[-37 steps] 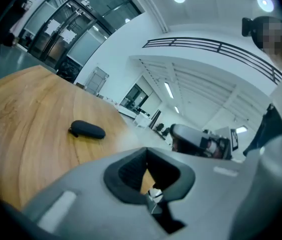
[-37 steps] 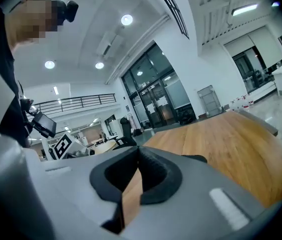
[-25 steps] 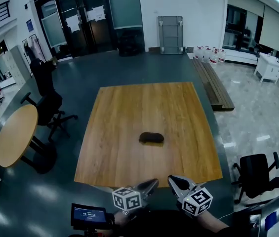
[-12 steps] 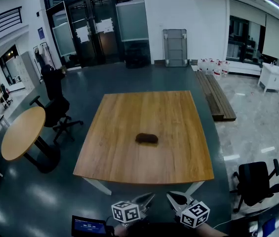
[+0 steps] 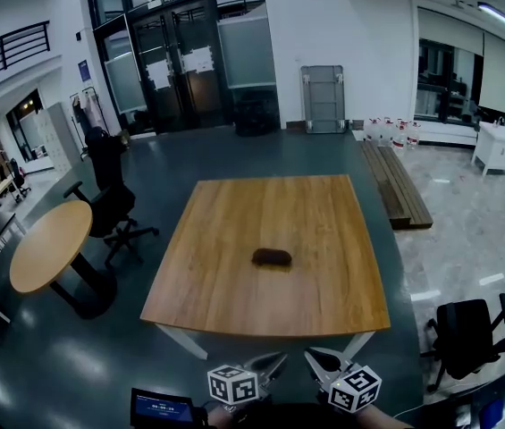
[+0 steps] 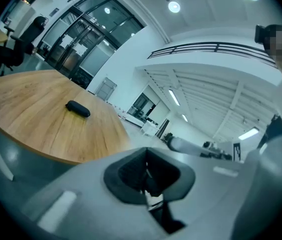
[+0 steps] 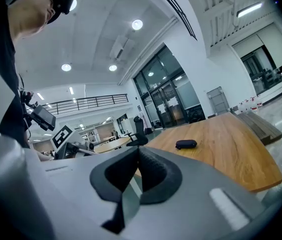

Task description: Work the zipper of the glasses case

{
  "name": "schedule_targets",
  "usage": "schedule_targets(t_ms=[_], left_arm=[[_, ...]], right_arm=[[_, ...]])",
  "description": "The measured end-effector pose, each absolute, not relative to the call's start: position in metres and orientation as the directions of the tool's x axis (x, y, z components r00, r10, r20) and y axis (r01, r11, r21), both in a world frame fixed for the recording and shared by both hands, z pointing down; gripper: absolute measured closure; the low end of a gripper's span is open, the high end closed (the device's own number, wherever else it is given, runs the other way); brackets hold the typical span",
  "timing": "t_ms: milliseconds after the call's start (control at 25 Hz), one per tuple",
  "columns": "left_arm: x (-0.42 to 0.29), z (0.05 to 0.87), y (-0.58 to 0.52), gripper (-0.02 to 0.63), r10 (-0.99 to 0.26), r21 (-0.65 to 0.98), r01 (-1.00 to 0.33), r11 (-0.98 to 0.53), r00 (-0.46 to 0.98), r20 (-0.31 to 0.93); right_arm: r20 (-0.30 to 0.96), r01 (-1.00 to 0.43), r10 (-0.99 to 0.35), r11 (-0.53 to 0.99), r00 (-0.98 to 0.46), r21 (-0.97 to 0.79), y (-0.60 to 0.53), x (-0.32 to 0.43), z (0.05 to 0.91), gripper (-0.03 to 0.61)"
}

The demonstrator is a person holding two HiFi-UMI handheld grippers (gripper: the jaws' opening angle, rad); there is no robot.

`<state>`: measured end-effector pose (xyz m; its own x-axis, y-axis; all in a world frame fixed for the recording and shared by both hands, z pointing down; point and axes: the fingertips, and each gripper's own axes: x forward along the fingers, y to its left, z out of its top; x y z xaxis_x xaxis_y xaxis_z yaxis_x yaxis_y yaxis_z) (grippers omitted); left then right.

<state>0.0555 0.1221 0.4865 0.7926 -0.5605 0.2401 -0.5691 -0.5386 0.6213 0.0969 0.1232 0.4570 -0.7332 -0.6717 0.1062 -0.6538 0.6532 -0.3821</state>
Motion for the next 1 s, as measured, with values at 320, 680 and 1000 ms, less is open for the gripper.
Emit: schedule_targets(t_ms=[320,680,1000], left_arm=[[0.0521,0.4883,0.1225,0.615,-0.553,0.624,-0.562,-0.543,0.798,0.238],[0.0544,0.4843,0.1225,0.614,-0.537,0.606,-0.561,-0.563,0.806,0.247],[0.0543,0.4827,0.1257,0.615,-0.540,0.605,-0.563,-0.563,0.805,0.246]], right_arm=[[0.112,-0.667,-0.683,0.644,-0.722,-0.375,0.1251,0.0965,0.4585,0.574],[0.108,-0.670,-0.693,0.627,-0.713,-0.398,0.1271,0.0996,0.4586,0.574],[0.107,-0.667,-0.690,0.630,-0.716,-0.398,0.1289,0.0990,0.4582,0.574]])
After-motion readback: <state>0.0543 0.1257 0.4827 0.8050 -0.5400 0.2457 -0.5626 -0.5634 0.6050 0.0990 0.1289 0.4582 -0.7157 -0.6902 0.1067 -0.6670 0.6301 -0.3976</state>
